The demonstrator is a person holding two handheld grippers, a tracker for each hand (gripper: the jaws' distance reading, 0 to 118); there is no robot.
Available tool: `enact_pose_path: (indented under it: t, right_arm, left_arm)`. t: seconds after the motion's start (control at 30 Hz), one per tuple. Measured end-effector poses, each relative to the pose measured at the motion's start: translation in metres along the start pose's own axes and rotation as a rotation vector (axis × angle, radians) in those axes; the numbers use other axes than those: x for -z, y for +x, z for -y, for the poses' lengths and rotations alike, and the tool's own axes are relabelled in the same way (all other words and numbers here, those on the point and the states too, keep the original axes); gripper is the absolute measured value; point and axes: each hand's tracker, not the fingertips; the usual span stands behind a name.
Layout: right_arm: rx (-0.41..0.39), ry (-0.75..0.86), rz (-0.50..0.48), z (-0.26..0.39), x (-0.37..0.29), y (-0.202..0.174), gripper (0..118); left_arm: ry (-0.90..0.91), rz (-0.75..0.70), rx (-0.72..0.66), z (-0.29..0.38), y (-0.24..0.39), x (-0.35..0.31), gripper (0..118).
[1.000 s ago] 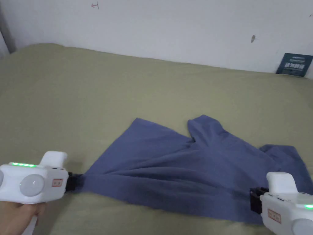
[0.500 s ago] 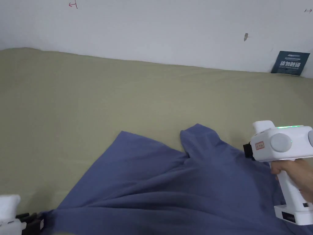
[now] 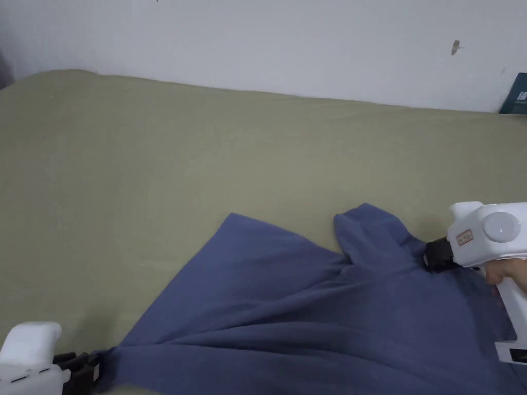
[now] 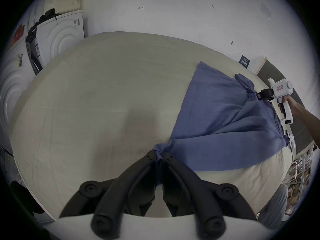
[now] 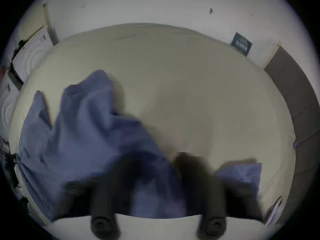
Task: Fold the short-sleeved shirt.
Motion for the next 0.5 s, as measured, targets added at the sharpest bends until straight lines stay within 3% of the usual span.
enact_pose_path:
  t: [0.03, 0.07, 0.13, 0.23, 0.5]
  right_arm:
    - [-0.018, 0.01, -0.03, 0.0, -0.007, -0.004, 7]
    - [0.019, 0.039, -0.051, 0.004, -0.017, -0.01, 2]
    - [0.052, 0.076, -0.063, 0.01, -0.044, -0.014, 2]
    - [-0.039, 0.174, 0.033, 0.018, -0.095, -0.013, 2]
    - [0.004, 0.484, 0.135, 0.049, -0.285, 0.018, 2]
  left_arm:
    - [0.0, -0.003, -0.001, 0.0, 0.004, -0.001, 7]
    - [-0.003, -0.004, -0.003, 0.0, 0.006, -0.003, 7]
    - [0.0, -0.004, -0.013, 0.0, 0.006, -0.007, 7]
    - [0.021, -0.005, -0.017, -0.002, 0.01, -0.022, 7]
    - [0.196, 0.077, -0.007, -0.06, 0.05, -0.101, 7]
